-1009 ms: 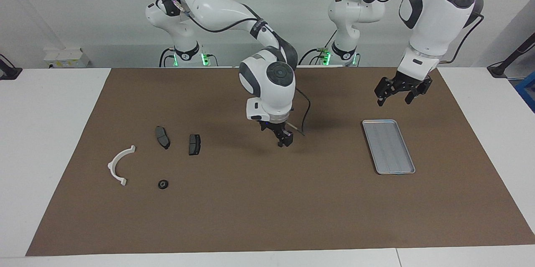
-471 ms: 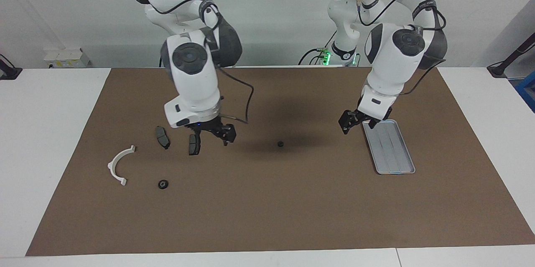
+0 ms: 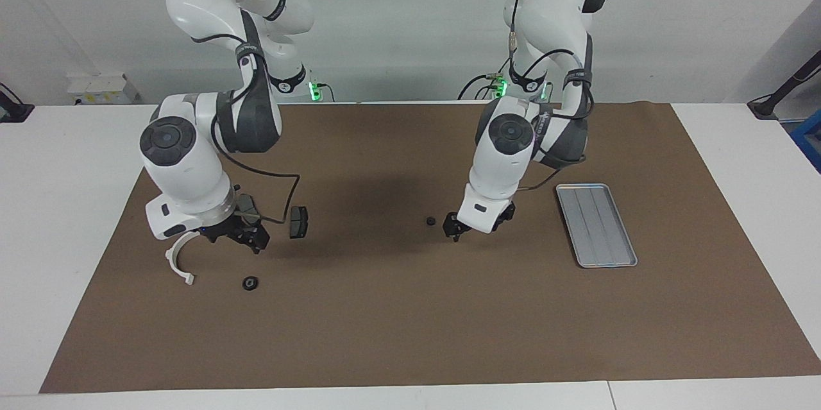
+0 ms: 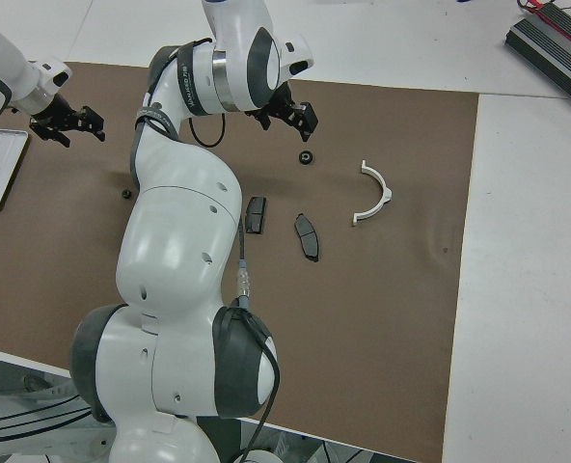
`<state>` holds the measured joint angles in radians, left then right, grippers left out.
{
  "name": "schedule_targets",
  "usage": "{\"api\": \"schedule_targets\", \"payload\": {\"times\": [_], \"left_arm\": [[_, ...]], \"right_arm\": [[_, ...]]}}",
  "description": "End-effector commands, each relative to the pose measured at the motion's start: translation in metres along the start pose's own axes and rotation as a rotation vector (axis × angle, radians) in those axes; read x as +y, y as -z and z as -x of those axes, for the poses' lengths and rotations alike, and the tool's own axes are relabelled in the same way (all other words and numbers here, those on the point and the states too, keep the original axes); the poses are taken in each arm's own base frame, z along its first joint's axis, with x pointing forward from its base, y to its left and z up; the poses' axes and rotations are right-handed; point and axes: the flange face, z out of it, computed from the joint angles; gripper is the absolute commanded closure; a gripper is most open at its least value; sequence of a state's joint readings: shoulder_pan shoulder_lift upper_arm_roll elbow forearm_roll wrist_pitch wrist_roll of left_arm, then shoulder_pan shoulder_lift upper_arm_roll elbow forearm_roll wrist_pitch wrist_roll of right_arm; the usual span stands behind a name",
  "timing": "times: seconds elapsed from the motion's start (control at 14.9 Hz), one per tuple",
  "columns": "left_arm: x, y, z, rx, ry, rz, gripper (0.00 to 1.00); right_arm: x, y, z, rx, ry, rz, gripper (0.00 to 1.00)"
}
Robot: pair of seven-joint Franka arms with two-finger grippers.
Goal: Pick bearing gear from pile to tray
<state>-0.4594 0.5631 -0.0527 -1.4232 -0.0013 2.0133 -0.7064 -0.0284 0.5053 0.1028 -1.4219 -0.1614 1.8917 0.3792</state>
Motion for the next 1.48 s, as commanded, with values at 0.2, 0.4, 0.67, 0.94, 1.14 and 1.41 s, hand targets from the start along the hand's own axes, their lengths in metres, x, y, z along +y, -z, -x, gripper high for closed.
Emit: {"api": "schedule_targets", "payload": {"times": [0.2,0.4,0.67,0.94,1.14,1.41], "left_arm": [[0.037,-0.004,0.028,-0.006,0.015,0.035,0.00],[0.033,-0.025,0.039,0.003,0.011,0.039,0.00],[0.012,-0.053,0.058,0.011,0.009,0.033,0.00],[0.012,-0.064,0.081,-0.011,-0.006,0.012,0.00],[0.022,-0.062,0.090,-0.008,-0.014,0.016,0.00],[0.032,-0.063,0.101,-0.006,-0.019,0.020,0.00]], "right_arm": [[0.014,-0.059,-0.011,0.044,0.020,0.036,0.00],[0.009,-0.076,-0.019,0.077,0.014,0.001,0.00],[-0.002,-0.104,-0.022,0.039,-0.042,-0.072,0.00],[-0.011,-0.113,-0.023,0.035,-0.070,-0.082,0.00],[-0.014,-0.116,-0.025,0.050,-0.068,-0.093,0.00],[-0.006,-0.121,-0.025,0.043,-0.079,-0.090,0.03]]}}
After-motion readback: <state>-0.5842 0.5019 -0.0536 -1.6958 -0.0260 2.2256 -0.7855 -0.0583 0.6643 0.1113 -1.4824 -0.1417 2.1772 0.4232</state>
